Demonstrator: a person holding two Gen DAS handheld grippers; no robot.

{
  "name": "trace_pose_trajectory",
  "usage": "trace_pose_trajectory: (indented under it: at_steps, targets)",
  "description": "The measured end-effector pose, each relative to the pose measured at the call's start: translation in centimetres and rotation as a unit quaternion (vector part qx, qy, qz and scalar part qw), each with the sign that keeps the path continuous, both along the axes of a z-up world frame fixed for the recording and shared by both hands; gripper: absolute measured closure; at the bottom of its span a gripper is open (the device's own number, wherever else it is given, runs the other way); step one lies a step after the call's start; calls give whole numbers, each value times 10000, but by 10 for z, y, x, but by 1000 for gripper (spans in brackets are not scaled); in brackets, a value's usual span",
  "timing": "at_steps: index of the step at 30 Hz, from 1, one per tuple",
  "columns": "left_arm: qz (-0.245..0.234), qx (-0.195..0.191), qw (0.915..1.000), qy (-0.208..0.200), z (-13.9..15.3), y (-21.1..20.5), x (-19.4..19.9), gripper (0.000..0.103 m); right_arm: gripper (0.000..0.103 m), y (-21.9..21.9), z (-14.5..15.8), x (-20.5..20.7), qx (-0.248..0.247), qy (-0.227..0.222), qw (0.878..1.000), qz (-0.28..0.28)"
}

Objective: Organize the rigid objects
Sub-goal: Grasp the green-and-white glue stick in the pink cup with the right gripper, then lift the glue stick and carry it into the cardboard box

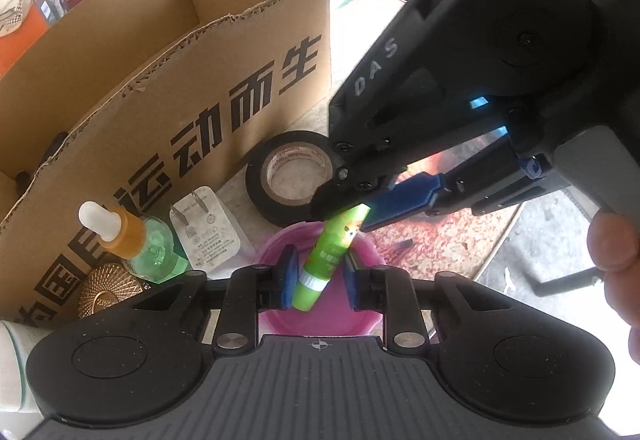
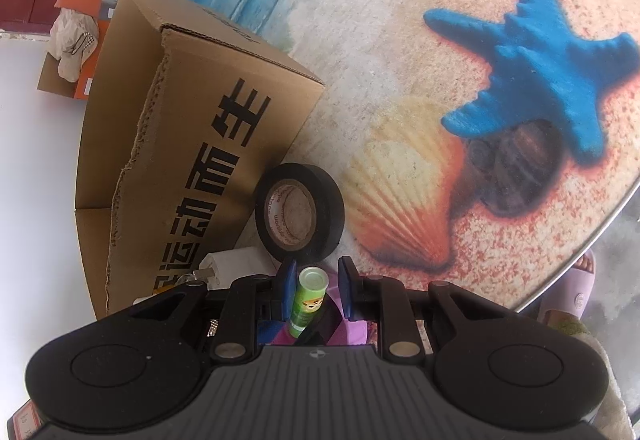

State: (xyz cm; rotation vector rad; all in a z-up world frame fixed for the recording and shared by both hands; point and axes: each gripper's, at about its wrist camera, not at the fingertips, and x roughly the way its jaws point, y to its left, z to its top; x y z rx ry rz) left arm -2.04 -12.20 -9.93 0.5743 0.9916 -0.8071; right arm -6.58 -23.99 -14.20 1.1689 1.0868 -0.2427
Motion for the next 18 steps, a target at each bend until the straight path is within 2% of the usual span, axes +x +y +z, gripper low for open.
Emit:
trace_pose_trajectory:
  at_steps: [4,18]
  targets:
    - [-76,-55,9999,-48,3,1,-5,86,85,4,8,3,-115,-77,9998,105]
    - [-5,-387,9990,-203,28,21,-17,87,86,16,42,0,-411,-381,9979,315]
